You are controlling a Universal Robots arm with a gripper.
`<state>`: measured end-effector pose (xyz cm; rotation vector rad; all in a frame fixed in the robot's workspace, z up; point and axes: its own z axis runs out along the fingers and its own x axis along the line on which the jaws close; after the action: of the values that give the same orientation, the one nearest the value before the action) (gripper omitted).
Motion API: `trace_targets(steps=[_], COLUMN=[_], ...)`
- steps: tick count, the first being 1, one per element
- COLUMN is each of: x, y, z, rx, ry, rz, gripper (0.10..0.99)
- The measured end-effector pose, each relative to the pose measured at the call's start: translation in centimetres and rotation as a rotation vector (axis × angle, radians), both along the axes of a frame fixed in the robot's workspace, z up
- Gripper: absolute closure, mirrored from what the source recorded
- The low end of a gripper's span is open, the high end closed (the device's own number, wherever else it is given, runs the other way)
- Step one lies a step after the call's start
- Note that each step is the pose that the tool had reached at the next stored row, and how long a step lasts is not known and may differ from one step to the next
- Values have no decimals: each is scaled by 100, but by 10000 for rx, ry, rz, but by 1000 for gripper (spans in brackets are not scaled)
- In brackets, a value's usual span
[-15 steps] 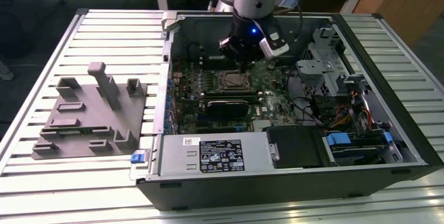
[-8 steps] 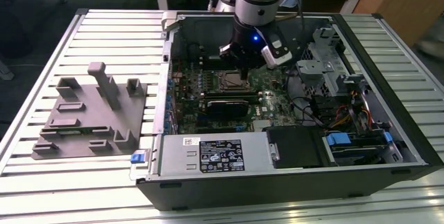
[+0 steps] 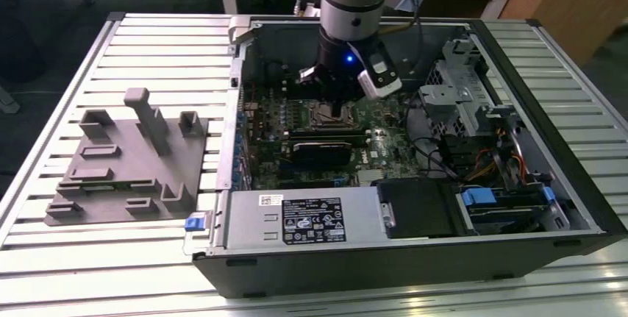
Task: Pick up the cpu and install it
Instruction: 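Install the second cpu locking lever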
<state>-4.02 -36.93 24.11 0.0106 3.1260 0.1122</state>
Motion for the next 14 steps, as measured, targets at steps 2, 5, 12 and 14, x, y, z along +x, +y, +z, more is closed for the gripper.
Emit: trace_targets(steps=[2, 5, 12, 14], x=[-33, -110, -148, -149], y=[-27, -40, -41, -42], z=[-2, -7, -103, -140], rx=[1, 1, 0, 0], ry=[0, 0, 19, 23], rz=[0, -2, 1, -1], gripper=[980, 980, 980, 980])
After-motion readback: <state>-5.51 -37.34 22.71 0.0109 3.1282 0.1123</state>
